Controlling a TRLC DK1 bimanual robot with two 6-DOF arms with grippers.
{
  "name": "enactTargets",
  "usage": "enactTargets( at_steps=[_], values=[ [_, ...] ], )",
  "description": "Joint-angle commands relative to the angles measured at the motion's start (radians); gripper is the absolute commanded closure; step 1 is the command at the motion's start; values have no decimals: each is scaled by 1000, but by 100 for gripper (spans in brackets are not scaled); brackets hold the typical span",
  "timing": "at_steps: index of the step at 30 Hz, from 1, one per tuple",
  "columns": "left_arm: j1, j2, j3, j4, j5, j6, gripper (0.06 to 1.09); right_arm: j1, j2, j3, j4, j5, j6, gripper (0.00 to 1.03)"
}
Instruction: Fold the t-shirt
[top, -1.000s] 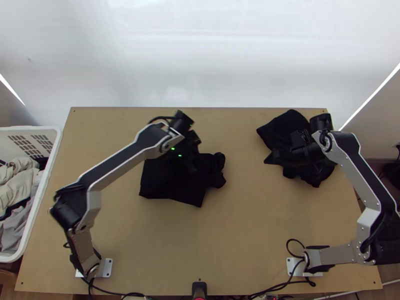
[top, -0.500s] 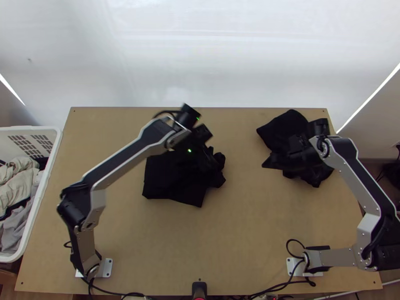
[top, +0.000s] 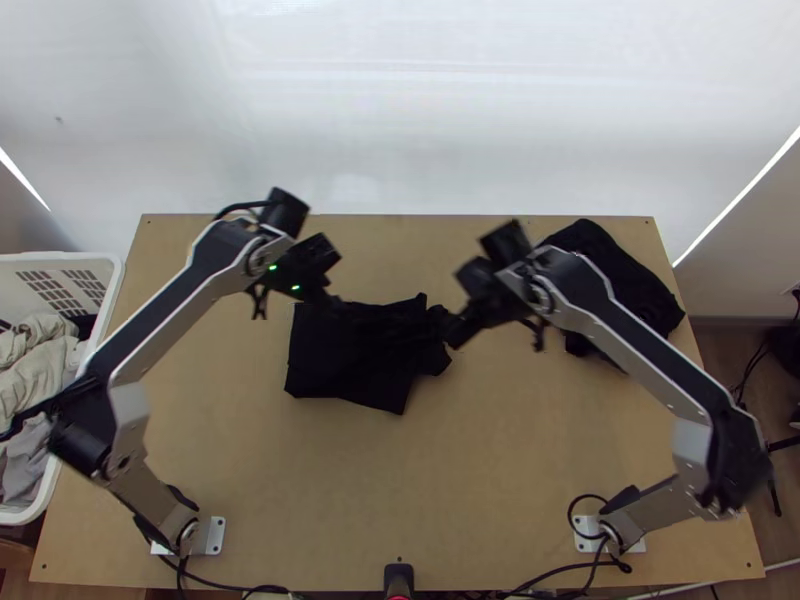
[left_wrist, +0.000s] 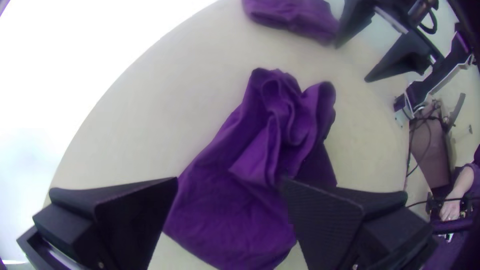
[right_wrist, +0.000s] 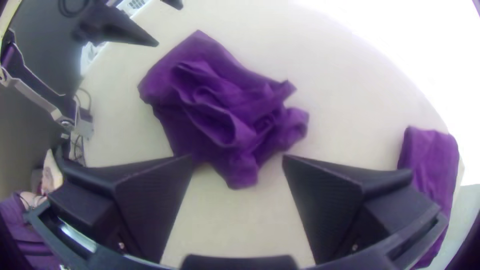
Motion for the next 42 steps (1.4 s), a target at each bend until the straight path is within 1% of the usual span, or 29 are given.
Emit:
enactTargets(
  at_steps=[1, 2, 3, 4, 5, 7, 9, 10, 15, 16, 17, 20, 24, 25, 26, 27, 30, 31, 37, 42],
  values=[
    [111, -150, -185, 38, -38, 70, 10, 180, 137, 256, 25, 79, -40, 59],
    [117, -172, -211, 54, -38, 72, 10, 201, 149, 262, 39, 79, -55, 60],
    [126, -190, -234, 67, -38, 73, 10, 227, 160, 265, 50, 88, -86, 58],
    [136, -201, -250, 74, -38, 75, 10, 253, 173, 271, 59, 100, -94, 49],
    [143, -210, -259, 77, -36, 75, 10, 275, 192, 282, 61, 100, -94, 43],
    [159, -224, -279, 94, -38, 75, 10, 319, 226, 292, 62, 100, -123, 41],
    [172, -232, -288, 103, -38, 75, 10, 353, 275, 314, 64, 102, -135, 20],
    [180, -235, -290, 106, -38, 75, 10, 364, 298, 329, 64, 102, -141, 17],
    [203, -253, -302, 117, -38, 66, 10, 370, 417, 412, 64, 102, -151, 18],
    [209, -259, -306, 120, -38, 66, 10, 367, 443, 429, 64, 100, -149, 19],
    [214, -262, -308, 120, -38, 66, 10, 359, 466, 441, 64, 100, -144, 24],
    [232, -272, -311, 120, -38, 64, 10, 333, 515, 449, 73, 100, -134, 46],
    [257, -279, -316, 120, -38, 72, 10, 302, 535, 415, 103, 98, -108, 47],
    [263, -281, -317, 120, -38, 75, 10, 299, 534, 406, 107, 98, -104, 51],
    [268, -281, -319, 120, -38, 78, 10, 296, 523, 389, 117, 98, -104, 65],
    [275, -281, -320, 120, -38, 82, 10, 296, 503, 364, 145, 98, -104, 76],
    [289, -278, -320, 121, -38, 89, 10, 296, 463, 317, 173, 97, -103, 99],
    [292, -276, -320, 124, -38, 90, 10, 296, 445, 300, 171, 97, -95, 100],
    [292, -275, -323, 132, -36, 87, 10, 290, 244, 139, 160, 80, -62, 100],
    [289, -268, -342, 152, -33, 76, 10, 247, 101, 6, 156, 57, -26, 100]
  ],
)
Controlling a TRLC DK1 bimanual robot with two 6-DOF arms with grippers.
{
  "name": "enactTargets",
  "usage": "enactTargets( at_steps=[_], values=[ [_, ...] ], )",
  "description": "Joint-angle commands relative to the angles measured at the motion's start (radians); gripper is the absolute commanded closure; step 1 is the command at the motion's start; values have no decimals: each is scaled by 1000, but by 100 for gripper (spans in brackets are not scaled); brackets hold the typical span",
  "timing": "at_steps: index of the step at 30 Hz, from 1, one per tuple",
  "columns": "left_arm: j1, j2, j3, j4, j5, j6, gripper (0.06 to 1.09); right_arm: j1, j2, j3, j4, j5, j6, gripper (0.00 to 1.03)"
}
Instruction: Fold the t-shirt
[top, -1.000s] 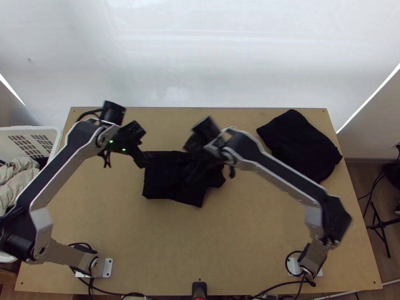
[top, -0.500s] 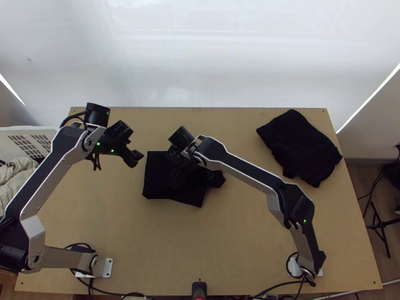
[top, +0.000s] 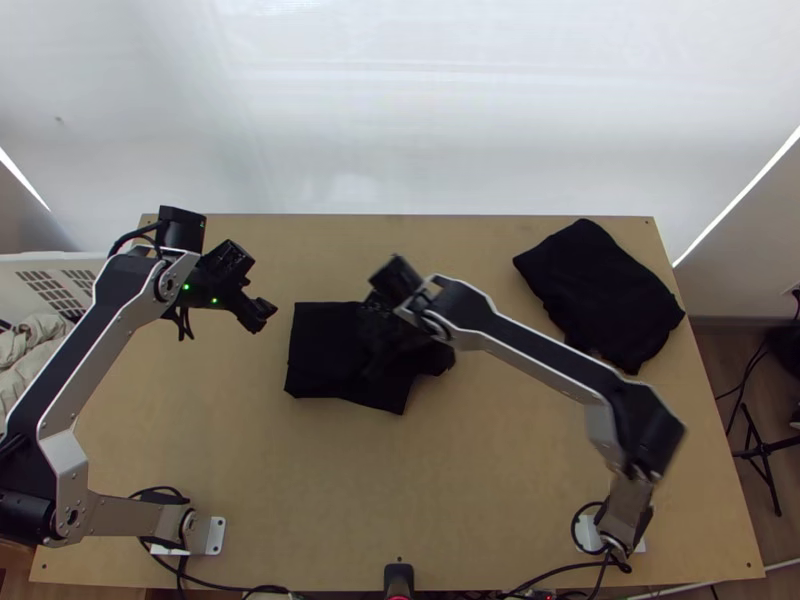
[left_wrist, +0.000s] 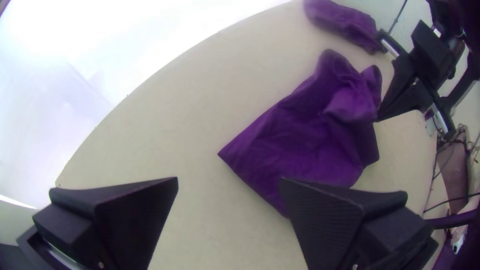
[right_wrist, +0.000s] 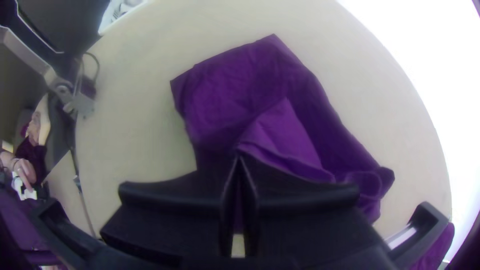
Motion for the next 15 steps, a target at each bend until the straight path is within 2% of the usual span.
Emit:
enactTargets(
  at_steps=[1, 15],
  values=[
    [0, 8, -17, 19, 5, -14, 10, -58, -186, -188, -1, -19, 39, 100],
    [-13, 16, 24, 16, 3, -17, 10, -296, -239, -473, 39, -62, 72, 100]
  ],
)
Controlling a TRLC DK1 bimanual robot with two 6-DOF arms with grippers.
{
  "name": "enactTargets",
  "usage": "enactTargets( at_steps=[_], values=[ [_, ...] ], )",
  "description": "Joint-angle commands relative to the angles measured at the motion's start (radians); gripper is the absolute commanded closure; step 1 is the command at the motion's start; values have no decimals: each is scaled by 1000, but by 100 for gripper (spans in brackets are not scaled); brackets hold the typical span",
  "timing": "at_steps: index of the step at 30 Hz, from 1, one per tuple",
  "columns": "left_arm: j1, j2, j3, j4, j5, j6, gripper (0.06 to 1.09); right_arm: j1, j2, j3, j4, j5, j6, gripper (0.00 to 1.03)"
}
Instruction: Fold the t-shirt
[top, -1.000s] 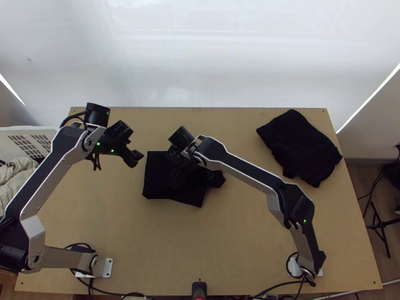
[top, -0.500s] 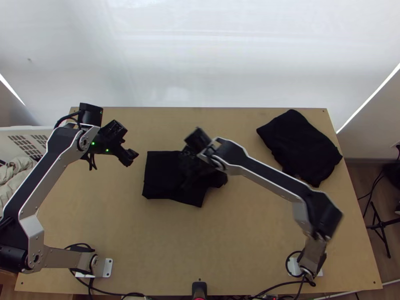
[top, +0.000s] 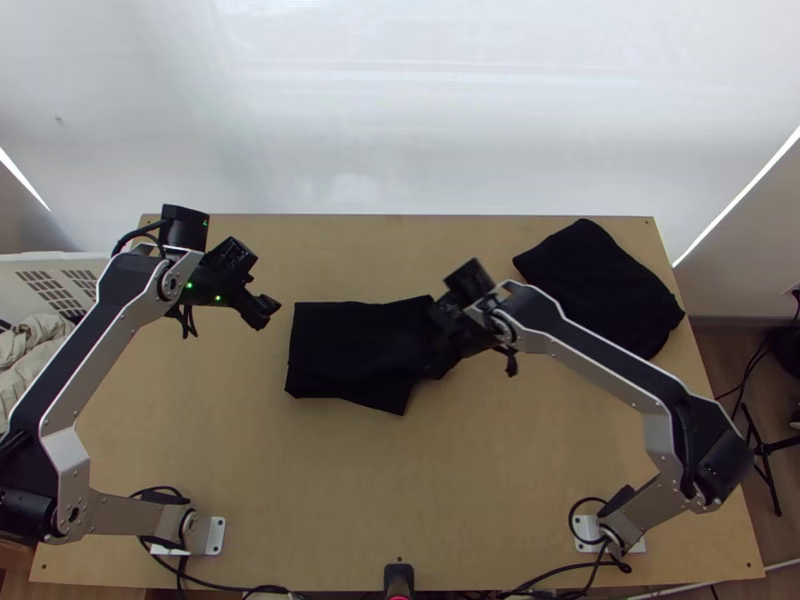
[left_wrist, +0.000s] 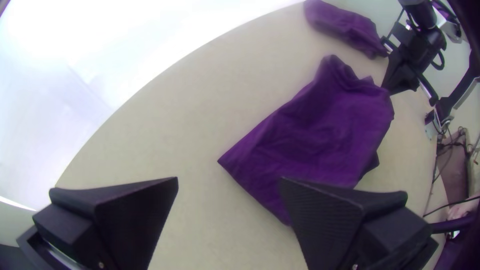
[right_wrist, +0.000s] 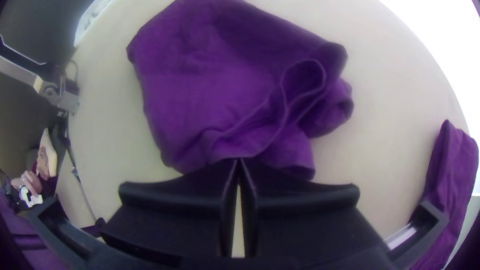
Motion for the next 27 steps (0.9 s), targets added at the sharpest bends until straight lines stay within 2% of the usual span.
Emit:
enactTargets(
  at_steps=[1, 3, 4, 5, 7, 9, 10, 11, 12, 15, 18, 19, 27],
  values=[
    [-3, 8, 18, -8, -1, 1, 10, -106, -28, -135, 34, -24, 25, 100],
    [-5, 15, 18, -10, -2, 1, 10, -112, -29, -147, 50, -27, 44, 99],
    [-6, 20, 20, -11, -2, 1, 10, -118, -29, -145, 54, -32, 56, 94],
    [-6, 25, 24, -17, -2, 1, 10, -125, -29, -145, 57, -36, 70, 84],
    [-9, 28, 32, -23, -2, 1, 10, -148, -28, -145, 57, -41, 98, 55],
    [-11, 32, 46, -36, -5, 3, 10, -179, -28, -145, 56, -58, 131, 36],
    [-11, 35, 57, -48, -5, 5, 10, -204, -28, -142, 51, -78, 150, 27],
    [-11, 38, 69, -59, -7, 6, 10, -239, -28, -135, 43, -118, 185, 14],
    [-11, 43, 83, -71, -12, 11, 10, -279, -23, -122, 40, -181, 233, 5],
    [-9, 58, 124, -97, -21, 15, 10, -374, 25, -61, 39, -400, 338, 4],
    [-9, 80, 150, -112, -27, 14, 10, -394, 114, 3, 39, -581, 403, 4],
    [-12, 86, 155, -112, -35, 14, 10, -386, 144, 22, 39, -615, 407, 4],
    [-43, 98, 164, -120, -70, -6, 10, -283, 261, 92, 73, -653, 421, 4]
  ],
)
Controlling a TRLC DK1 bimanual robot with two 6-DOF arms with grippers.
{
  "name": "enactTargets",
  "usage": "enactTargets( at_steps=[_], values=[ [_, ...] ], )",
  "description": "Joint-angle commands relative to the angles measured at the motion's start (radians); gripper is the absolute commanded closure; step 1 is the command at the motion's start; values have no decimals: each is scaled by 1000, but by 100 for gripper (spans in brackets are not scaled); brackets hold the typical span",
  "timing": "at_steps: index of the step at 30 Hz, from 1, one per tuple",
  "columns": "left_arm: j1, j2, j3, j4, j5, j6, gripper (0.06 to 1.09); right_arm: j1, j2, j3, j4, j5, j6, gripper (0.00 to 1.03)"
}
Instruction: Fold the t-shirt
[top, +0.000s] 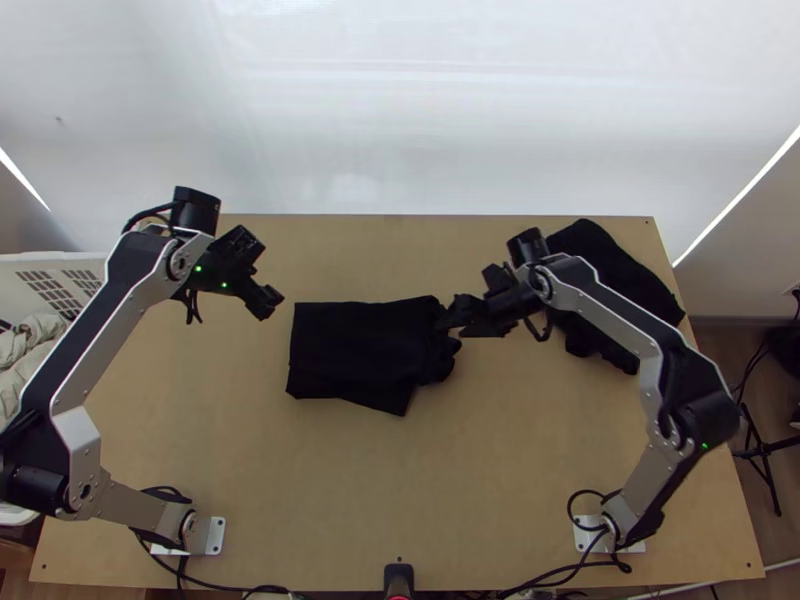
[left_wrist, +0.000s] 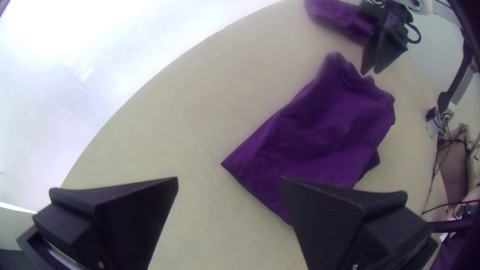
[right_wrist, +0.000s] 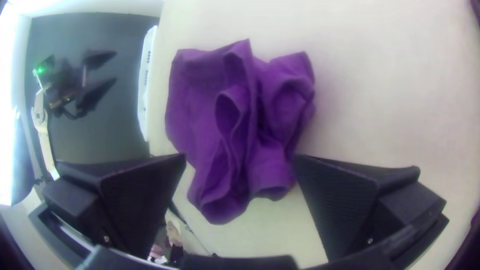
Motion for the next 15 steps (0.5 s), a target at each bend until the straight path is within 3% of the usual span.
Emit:
enactTargets(
  at_steps=[1, 15],
  values=[
    [-15, 12, 19, -16, -26, -15, 10, 40, 107, 60, 34, -86, 32, 4],
    [-6, -6, 25, -41, -54, -16, 10, -12, 187, 39, 107, -66, 19, 4]
  ],
)
